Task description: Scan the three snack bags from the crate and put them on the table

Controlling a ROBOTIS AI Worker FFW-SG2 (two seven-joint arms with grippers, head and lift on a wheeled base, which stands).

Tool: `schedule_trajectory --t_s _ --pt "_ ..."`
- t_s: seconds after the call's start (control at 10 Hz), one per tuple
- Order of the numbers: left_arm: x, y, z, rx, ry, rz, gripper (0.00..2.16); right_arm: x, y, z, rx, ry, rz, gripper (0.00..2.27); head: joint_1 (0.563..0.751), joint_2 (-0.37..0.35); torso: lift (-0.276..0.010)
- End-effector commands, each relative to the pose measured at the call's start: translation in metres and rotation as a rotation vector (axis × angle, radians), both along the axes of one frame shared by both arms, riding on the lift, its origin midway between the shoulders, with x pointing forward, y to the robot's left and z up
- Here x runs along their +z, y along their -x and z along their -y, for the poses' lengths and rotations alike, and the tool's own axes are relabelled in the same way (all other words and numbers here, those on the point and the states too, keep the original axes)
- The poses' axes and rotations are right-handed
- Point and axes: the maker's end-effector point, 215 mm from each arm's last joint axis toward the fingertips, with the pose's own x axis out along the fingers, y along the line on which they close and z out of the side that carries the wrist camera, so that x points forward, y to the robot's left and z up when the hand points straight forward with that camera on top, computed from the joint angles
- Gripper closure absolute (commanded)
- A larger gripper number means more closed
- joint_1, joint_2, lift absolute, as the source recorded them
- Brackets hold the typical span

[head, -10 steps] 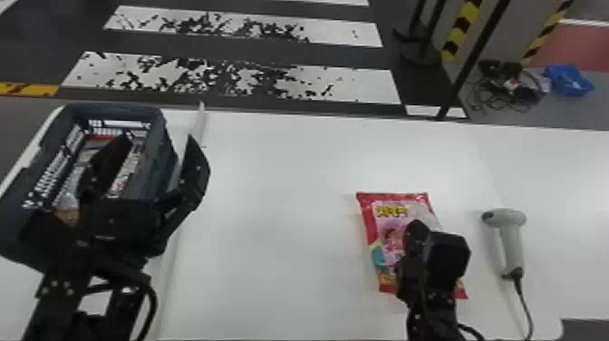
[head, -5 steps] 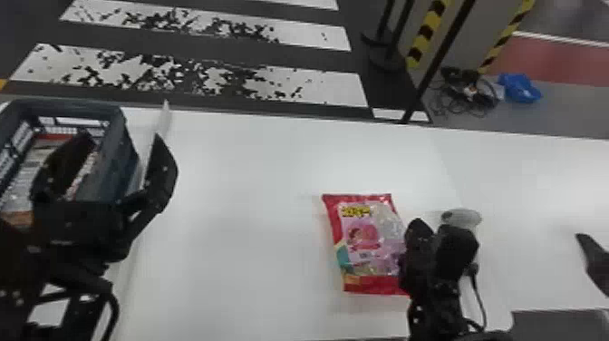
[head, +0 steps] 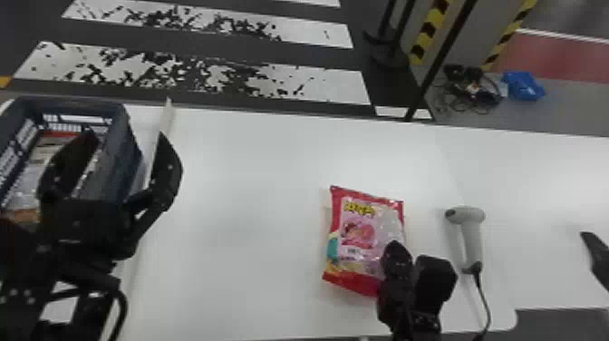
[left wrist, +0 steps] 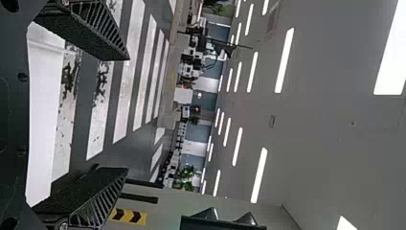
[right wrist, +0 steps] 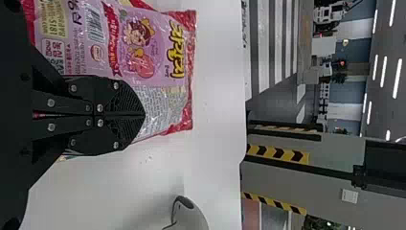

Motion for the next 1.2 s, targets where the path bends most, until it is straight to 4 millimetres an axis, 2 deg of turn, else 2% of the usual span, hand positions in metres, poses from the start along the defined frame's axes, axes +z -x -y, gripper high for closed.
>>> schedule_trajectory --t_s 0.0,0.3,0.4,0.5,0.6,0.9,1.1 --pt "0.001 0.0 0.001 -0.002 0.005 0.006 0.04 0.002 0.003 -0.011 0.017 0.004 0.008 2.13 0.695 -0.142 -0.094" --pt "0.002 0.001 0.003 -0.005 0.007 0.008 0.04 0.012 -0.008 0.001 0.005 0.023 0.03 2.13 0.695 -0.127 -0.094" --pt "0.004 0.001 0.002 -0.005 0.004 0.011 0.04 0.027 -0.003 0.001 0.007 0.016 0.053 2.13 0.695 -0.134 -0.094" --pt "0.004 0.001 0.002 -0.004 0.006 0.011 0.04 0.046 0.001 -0.016 0.038 -0.004 0.078 2.13 0.695 -0.14 -0.094" --pt "0.004 0.001 0.004 -0.007 0.009 0.011 0.04 0.051 0.002 -0.042 0.088 -0.021 0.083 2.13 0.695 -0.135 -0.094" --pt "0.004 0.002 0.011 -0.016 0.008 0.01 0.04 0.04 0.016 -0.094 0.176 -0.067 0.042 2.13 0.695 -0.065 -0.094" --pt "0.001 0.002 0.012 -0.014 0.001 0.004 0.04 0.029 0.018 -0.108 0.201 -0.074 0.026 2.13 0.695 -0.016 -0.094"
